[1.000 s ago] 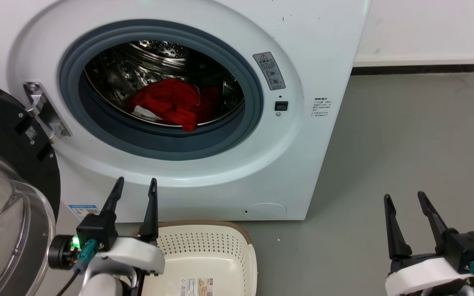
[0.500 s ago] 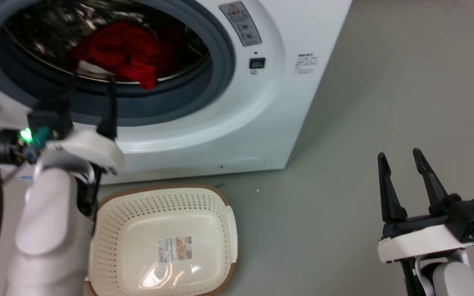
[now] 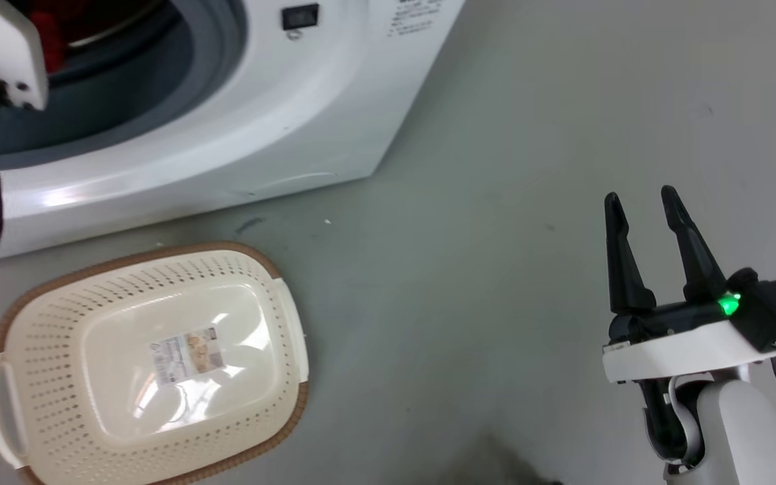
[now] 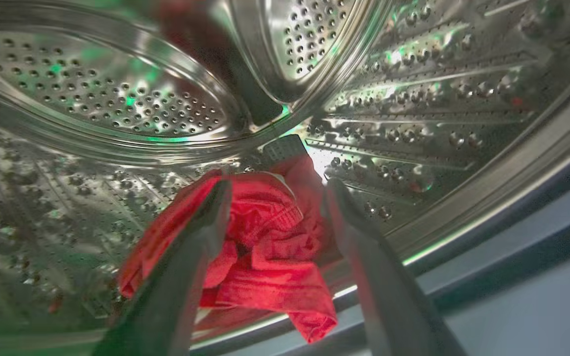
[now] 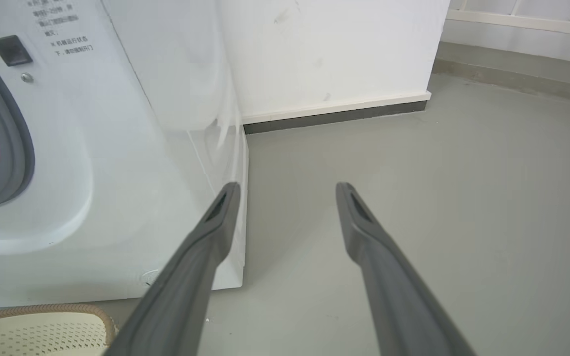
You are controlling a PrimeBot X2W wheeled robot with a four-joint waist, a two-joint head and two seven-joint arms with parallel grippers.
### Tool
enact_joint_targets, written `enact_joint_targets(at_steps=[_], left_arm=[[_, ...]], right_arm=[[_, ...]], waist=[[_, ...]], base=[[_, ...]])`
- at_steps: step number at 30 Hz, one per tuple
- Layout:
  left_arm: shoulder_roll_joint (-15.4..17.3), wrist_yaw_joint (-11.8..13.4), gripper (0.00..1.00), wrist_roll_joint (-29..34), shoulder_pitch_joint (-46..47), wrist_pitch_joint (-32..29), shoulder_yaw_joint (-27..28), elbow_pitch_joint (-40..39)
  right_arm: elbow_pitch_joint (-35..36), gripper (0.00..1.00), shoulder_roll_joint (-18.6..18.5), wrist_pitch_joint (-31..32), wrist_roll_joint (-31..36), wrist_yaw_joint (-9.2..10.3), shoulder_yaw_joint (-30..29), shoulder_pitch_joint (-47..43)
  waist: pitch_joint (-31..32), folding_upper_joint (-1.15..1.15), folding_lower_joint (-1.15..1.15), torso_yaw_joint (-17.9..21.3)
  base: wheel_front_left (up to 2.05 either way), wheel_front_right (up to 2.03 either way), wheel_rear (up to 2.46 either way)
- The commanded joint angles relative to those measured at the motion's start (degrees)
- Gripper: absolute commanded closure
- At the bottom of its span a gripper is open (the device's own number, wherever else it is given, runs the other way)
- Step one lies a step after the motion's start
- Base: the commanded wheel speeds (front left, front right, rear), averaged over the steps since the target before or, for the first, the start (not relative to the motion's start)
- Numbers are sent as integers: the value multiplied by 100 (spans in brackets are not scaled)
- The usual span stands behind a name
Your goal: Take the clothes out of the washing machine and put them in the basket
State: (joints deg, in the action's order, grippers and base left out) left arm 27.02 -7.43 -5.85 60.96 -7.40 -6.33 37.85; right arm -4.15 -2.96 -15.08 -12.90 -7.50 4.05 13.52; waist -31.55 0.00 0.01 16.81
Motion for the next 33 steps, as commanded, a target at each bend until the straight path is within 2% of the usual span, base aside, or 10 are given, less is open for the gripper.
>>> enact_joint_targets(at_steps=[1, 5, 6, 8, 15, 23, 25, 26, 27, 33], left_arm=[[203, 0, 0, -128, 233, -213, -134, 79], [676, -2, 0, -434, 782, -964, -740, 243], [676, -2, 0, -434, 782, -964, -740, 243], [1082, -1, 0, -686, 1125, -1518, -1139, 315], [1873, -3, 0, -1239, 1647, -2883, -1802, 296], [2331, -3, 0, -1582, 1817, -3997, -2004, 154], [2366, 68, 0, -1647, 1771, -4219, -1981, 137], [2359, 95, 53, -1665, 1748, -4286, -1973, 105], [2372, 122, 100, -1672, 1748, -4315, -1971, 53], [2416, 362, 100, -1596, 1684, -4284, -1974, -200]], right_arm=[[28, 0, 14, -11, -100, 2, 55, 148], [29, 0, 12, -11, -255, 2, 135, 206], [29, 0, 12, -11, -255, 2, 135, 206], [27, 0, 12, -11, -384, 2, 207, 250], [38, 0, 13, -11, -632, 2, 358, 318], [40, 0, 12, -11, -796, 2, 438, 334], [18, 0, 12, -11, -784, 2, 451, 353], [13, 0, 12, -11, -778, 2, 466, 363], [20, 0, 13, -11, -800, 2, 489, 379], [17, 0, 11, -12, -790, 2, 498, 437]], waist=[[-356, 0, -1, 320], [-597, 0, -1, 476], [-597, 0, -1, 476], [-755, 0, -1, 582], [-1061, 0, -1, 822], [-1243, 0, -1, 944], [-1266, 0, -1, 957], [-1271, 0, -1, 957], [-1284, 0, -1, 954], [-1275, 0, -1, 944]], base=[[0, 0, 0], [0, 0, 0], [0, 0, 0], [0, 0, 0], [0, 0, 0], [0, 0, 0], [0, 0, 0], [0, 0, 0], [0, 0, 0], [0, 0, 0]])
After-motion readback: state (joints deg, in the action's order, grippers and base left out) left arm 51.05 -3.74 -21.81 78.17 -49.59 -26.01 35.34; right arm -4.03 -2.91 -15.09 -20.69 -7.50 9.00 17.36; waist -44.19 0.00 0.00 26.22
